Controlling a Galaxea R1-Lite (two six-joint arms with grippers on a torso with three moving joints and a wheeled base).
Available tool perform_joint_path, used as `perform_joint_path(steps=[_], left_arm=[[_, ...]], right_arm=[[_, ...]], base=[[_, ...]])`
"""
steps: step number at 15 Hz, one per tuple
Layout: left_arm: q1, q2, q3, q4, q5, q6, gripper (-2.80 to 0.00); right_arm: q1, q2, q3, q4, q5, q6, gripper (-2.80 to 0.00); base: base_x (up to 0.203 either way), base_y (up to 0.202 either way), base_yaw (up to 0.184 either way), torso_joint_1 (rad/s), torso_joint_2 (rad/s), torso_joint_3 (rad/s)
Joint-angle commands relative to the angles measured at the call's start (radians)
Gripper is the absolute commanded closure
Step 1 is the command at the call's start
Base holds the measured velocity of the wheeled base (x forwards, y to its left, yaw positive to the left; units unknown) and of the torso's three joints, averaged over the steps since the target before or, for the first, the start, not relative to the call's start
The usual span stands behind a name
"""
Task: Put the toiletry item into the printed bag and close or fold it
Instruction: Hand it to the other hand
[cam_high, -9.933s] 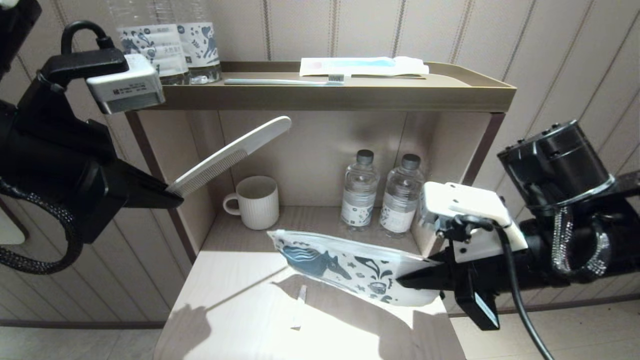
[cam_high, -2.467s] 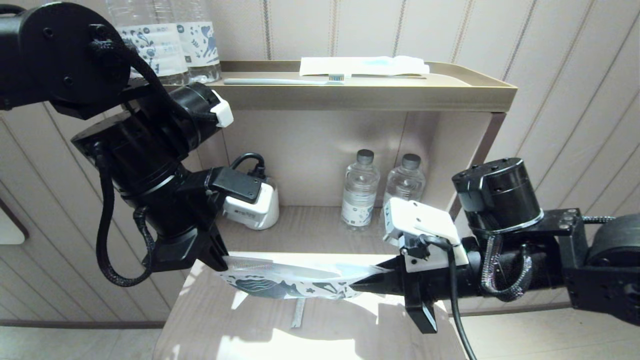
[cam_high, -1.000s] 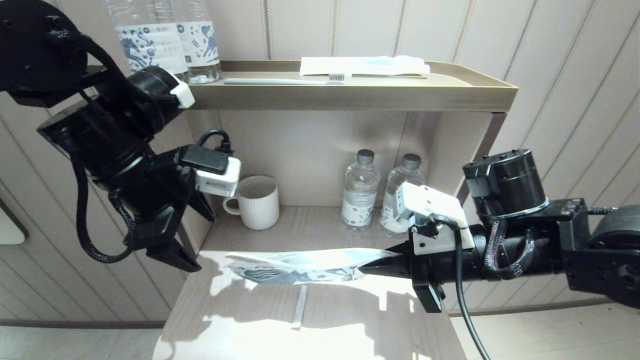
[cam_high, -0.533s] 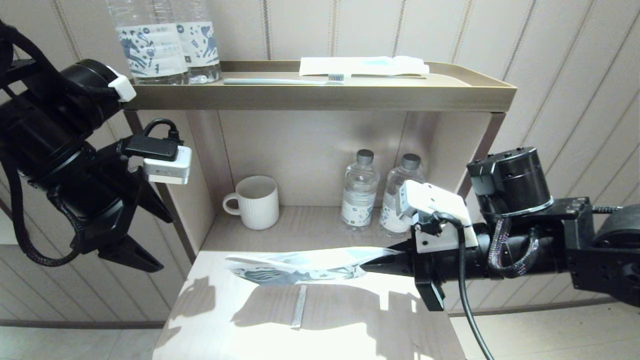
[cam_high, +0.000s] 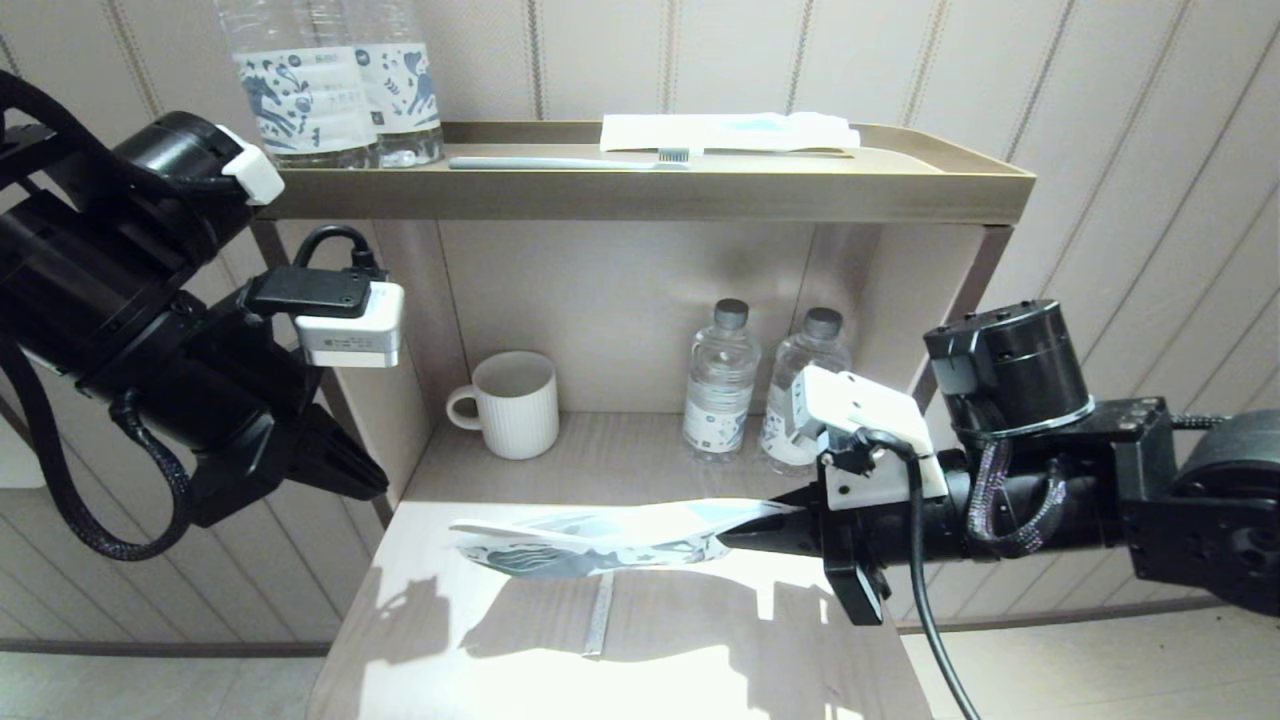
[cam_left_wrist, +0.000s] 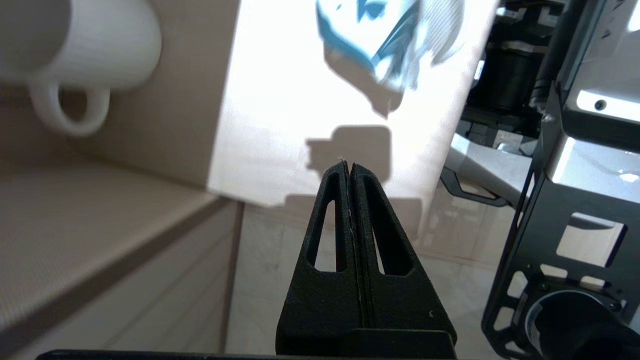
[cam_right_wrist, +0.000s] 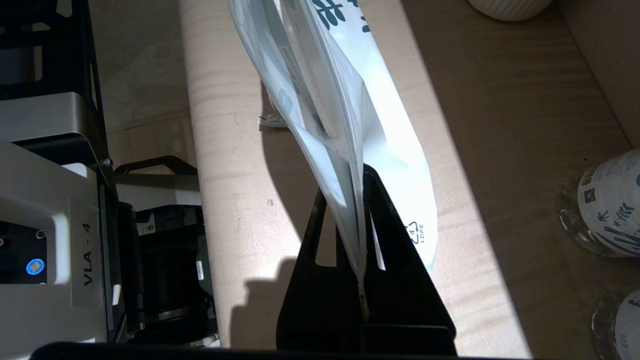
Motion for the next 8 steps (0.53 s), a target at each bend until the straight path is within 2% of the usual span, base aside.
perform_joint_path(steps=[1,8], left_arm=[[-0.041,0.005,0.001,-0.002,-0.001,0.005,0.0],[-0.116,0.027,0.01,-0.008,-0.001,-0.001,0.0]], right_arm=[[0.0,0.008,-0.001,-0.001,0.003,-0.003,0.0],[-0.003,0.033,-0.008,-0.001,0.003,-0.002,0.0]], base=[[0.0,0.0,0.0,0.0,0.0,0.0],[0.0,0.0,0.0,0.0,0.0,0.0]])
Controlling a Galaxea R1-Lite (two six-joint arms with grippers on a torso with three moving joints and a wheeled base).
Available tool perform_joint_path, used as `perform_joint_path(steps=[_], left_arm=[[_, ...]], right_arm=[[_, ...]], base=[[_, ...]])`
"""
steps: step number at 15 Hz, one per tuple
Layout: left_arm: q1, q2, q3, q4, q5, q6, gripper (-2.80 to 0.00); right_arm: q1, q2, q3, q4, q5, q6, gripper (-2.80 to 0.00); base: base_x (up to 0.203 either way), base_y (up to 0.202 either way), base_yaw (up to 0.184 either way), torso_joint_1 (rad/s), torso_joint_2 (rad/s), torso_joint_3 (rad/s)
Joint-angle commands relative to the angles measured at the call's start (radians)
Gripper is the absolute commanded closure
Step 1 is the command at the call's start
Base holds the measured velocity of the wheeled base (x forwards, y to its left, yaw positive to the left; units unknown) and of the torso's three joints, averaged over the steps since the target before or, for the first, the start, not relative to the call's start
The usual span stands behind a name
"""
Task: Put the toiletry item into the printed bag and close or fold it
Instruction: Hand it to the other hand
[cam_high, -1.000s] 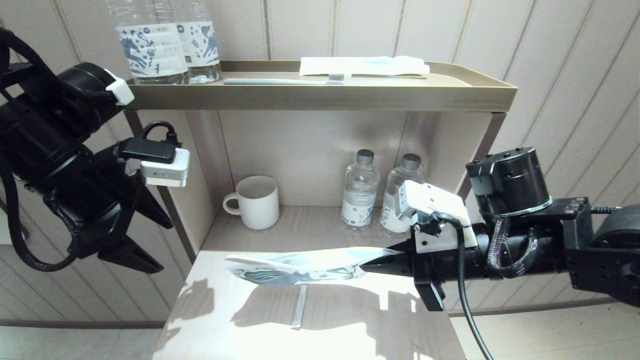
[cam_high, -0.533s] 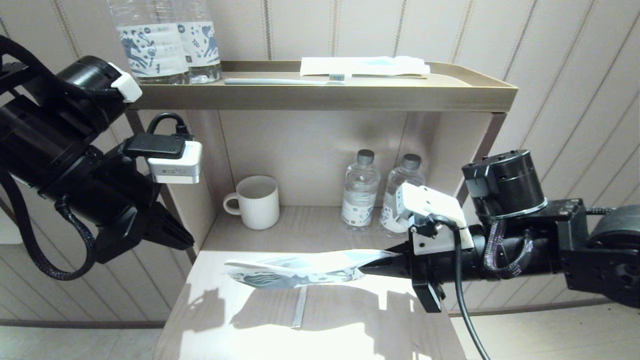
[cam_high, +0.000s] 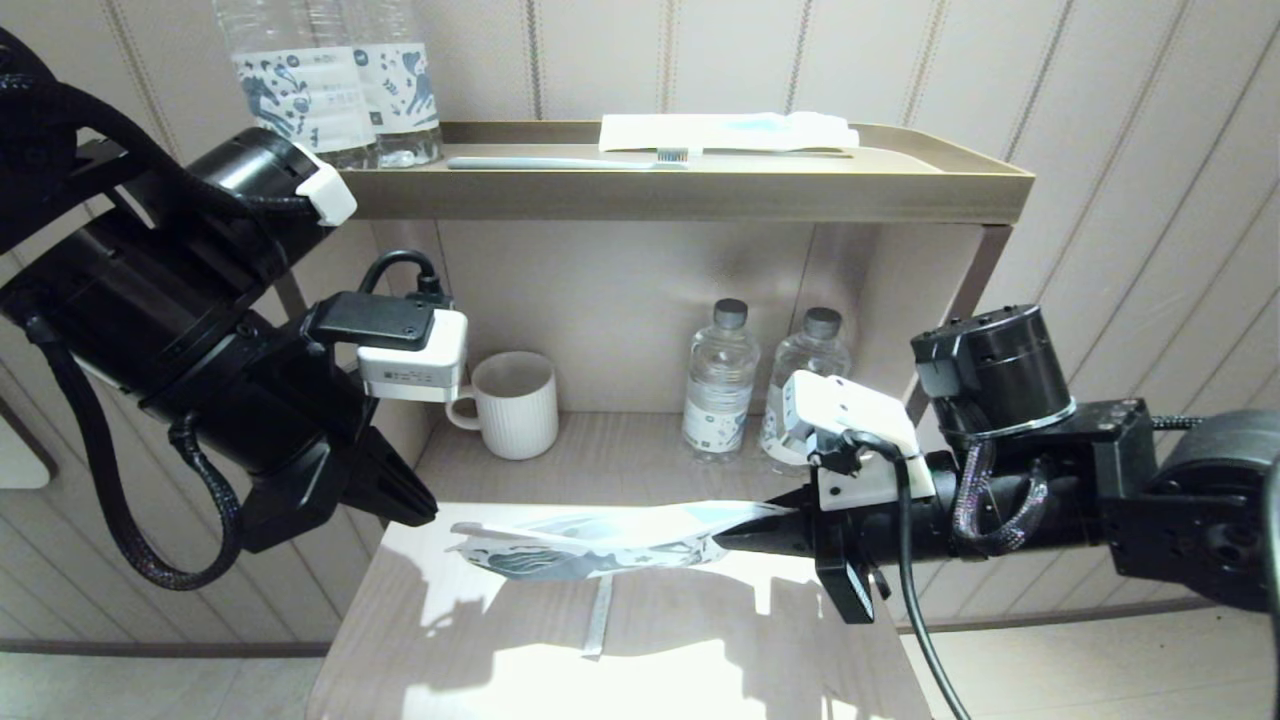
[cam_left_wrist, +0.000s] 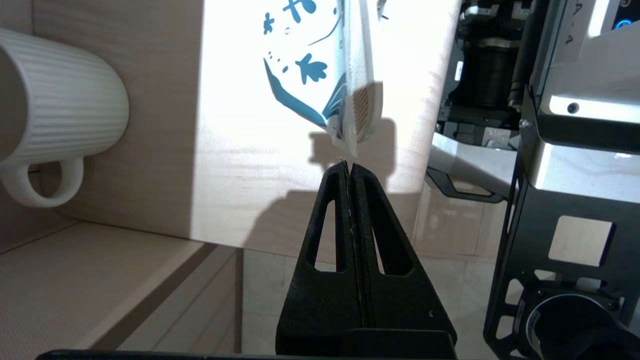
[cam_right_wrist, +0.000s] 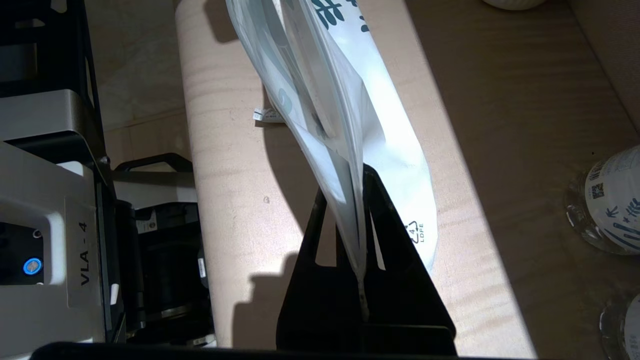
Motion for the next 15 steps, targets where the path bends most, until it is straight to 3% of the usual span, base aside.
perform_joint_path(steps=[1,9,15], left_arm=[[-0.013,0.008,0.002,0.003,-0.001,0.005,0.0],[-0.07,0.062,-0.01,-0.062,0.003,-0.016,0.0],[0.003,-0.028,0.008,-0.021,0.012,-0.014,0.0]], right_arm=[[0.0,0.011,-0.002,-0.001,0.003,-0.003,0.0],[-0.017,0.016,-0.01,-0.001,0.005,0.0,0.0],[-0.049,0.024,-0.019,-0.003,0.005,0.0,0.0]], base=[[0.0,0.0,0.0,0.0,0.0,0.0],[0.0,0.0,0.0,0.0,0.0,0.0],[0.0,0.0,0.0,0.0,0.0,0.0]])
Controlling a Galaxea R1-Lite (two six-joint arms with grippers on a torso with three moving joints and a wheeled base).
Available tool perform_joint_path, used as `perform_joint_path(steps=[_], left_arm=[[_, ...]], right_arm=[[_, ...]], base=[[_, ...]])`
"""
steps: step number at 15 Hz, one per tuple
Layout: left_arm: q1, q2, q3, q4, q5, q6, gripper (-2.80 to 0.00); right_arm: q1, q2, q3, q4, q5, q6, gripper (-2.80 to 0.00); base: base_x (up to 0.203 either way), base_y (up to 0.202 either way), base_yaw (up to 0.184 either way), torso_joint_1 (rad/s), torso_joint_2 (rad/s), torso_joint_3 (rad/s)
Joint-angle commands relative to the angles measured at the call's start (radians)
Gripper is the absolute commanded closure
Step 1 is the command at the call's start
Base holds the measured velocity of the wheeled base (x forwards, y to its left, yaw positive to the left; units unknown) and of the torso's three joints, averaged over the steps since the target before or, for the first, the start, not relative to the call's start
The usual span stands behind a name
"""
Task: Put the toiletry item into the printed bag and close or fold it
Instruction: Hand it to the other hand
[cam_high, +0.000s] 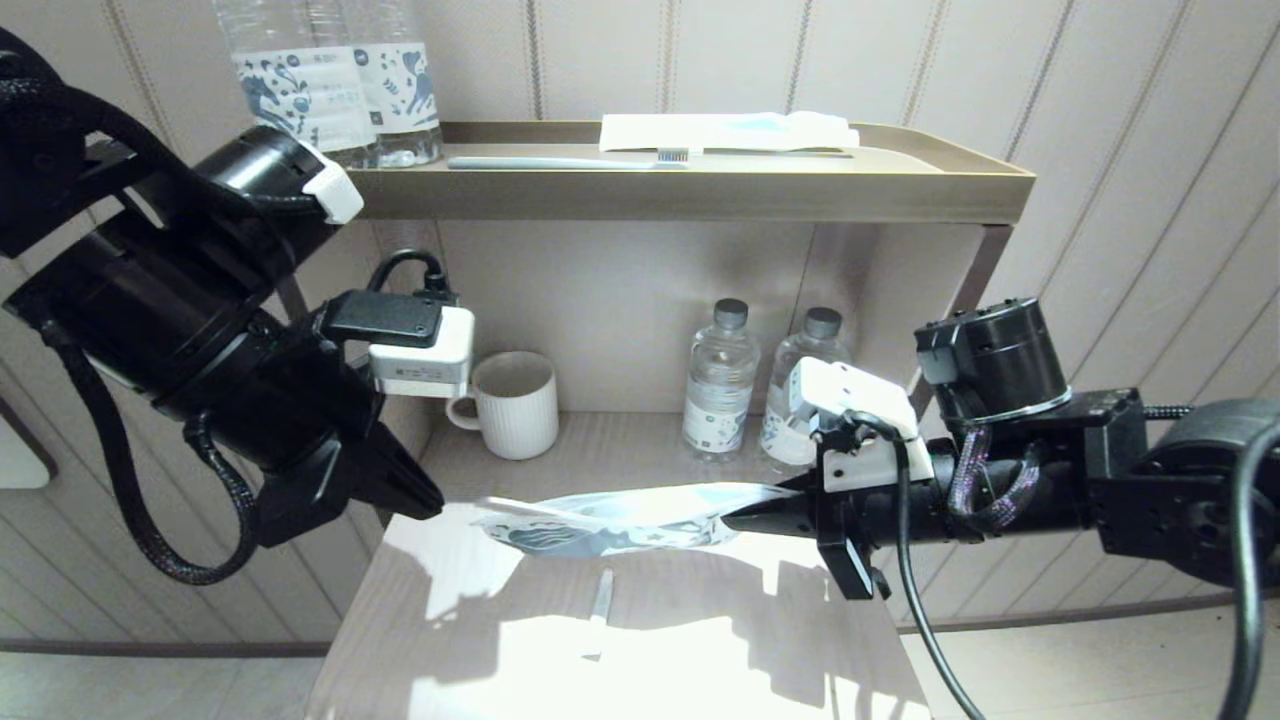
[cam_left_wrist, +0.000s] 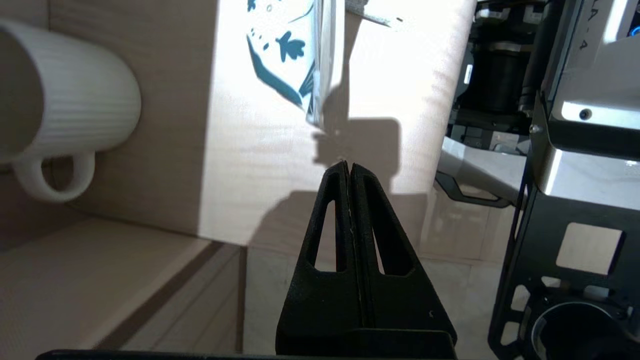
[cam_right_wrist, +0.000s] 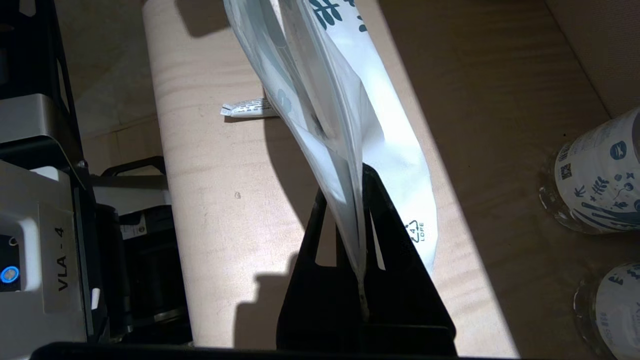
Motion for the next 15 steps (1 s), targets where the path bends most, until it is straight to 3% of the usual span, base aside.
perform_joint_path(steps=[1,15], left_arm=[[0.012,-0.026,0.001,0.011,-0.002,0.007,0.0],[-0.128,0.041,-0.009,-0.005,0.013,0.001,0.0]], right_arm=[[-0.002,0.009,-0.004,0.0,0.003,-0.004,0.0],[-0.002,0.021,-0.016,0.0,0.005,-0.001,0.0]], base=[[0.0,0.0,0.0,0.0,0.0,0.0],[0.0,0.0,0.0,0.0,0.0,0.0]])
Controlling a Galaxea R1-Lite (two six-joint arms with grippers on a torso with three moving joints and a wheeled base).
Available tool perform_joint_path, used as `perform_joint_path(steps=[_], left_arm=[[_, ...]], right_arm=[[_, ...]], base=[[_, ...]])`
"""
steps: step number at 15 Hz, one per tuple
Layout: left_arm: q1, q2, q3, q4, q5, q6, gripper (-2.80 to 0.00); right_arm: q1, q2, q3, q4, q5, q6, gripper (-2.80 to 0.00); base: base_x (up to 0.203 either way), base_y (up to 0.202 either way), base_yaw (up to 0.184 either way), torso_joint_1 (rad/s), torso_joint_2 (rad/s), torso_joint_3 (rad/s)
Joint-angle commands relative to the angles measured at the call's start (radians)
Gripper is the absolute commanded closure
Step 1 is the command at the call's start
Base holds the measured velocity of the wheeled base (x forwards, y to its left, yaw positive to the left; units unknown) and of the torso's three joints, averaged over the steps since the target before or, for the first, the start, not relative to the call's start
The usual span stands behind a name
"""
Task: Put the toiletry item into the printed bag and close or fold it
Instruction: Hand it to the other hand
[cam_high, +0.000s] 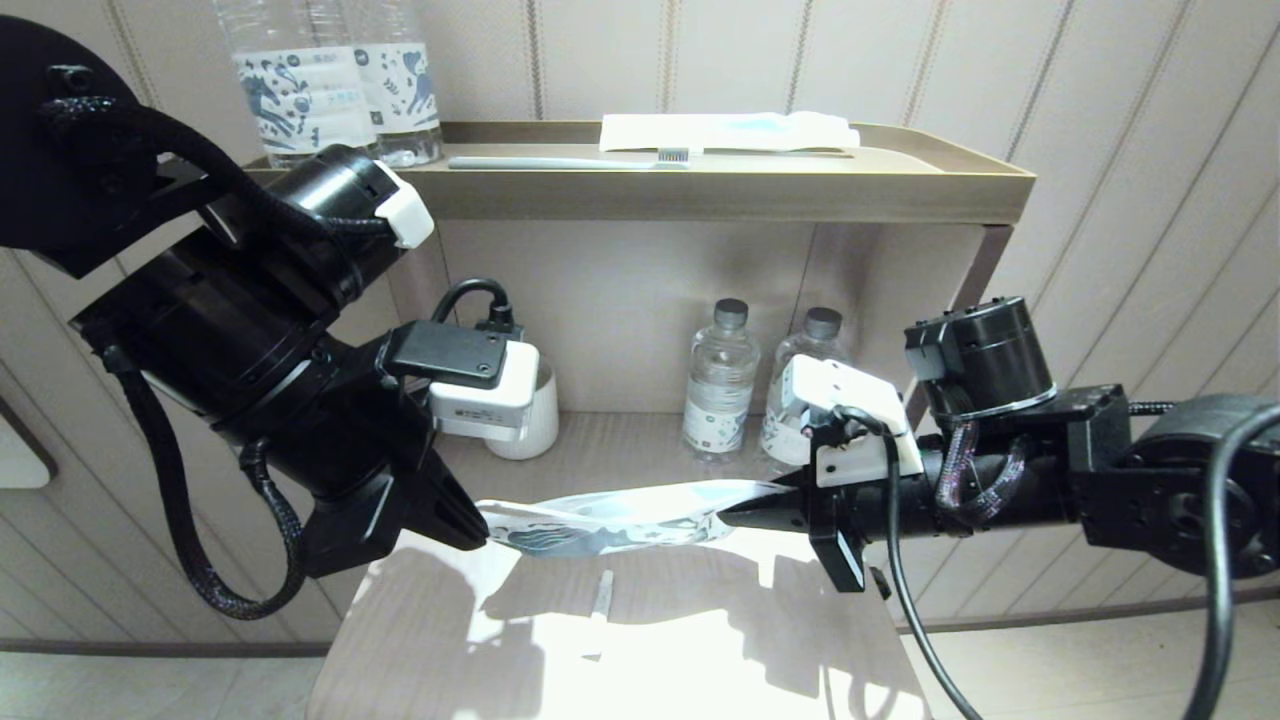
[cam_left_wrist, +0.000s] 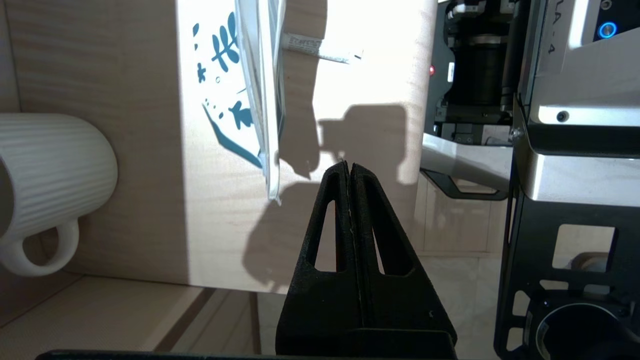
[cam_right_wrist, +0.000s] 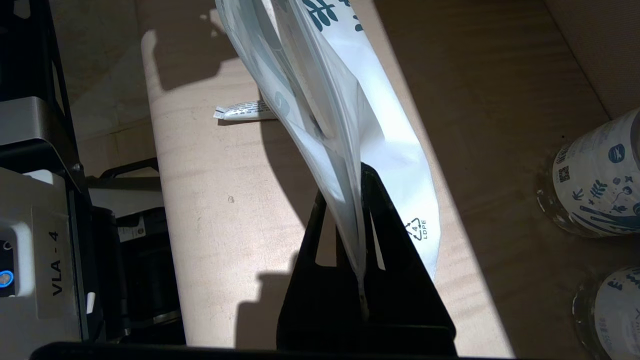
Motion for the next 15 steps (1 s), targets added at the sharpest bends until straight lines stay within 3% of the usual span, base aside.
perform_joint_path(steps=[1,3,7,15], left_arm=[[-0.004,0.016,-0.006,0.006,-0.001,0.005,0.0],[-0.001,0.006,0.006,0.008,0.01,0.007,0.0],[0.076,-0.043,0.037,0.015,0.026,0.017,0.0],[0.042,0.039,0.028,-0.034,0.024,0.016,0.0]], right_arm=[[0.0,-0.001,0.001,-0.001,0.004,-0.003,0.0],[-0.002,-0.003,0.003,-0.001,0.004,-0.003,0.0],[-0.01,0.0,0.005,-0.001,0.004,-0.003,0.0],[-0.009,0.001,0.009,-0.001,0.004,-0.003,0.0]], base=[[0.0,0.0,0.0,0.0,0.0,0.0],[0.0,0.0,0.0,0.0,0.0,0.0],[0.0,0.0,0.0,0.0,0.0,0.0],[0.0,0.0,0.0,0.0,0.0,0.0]])
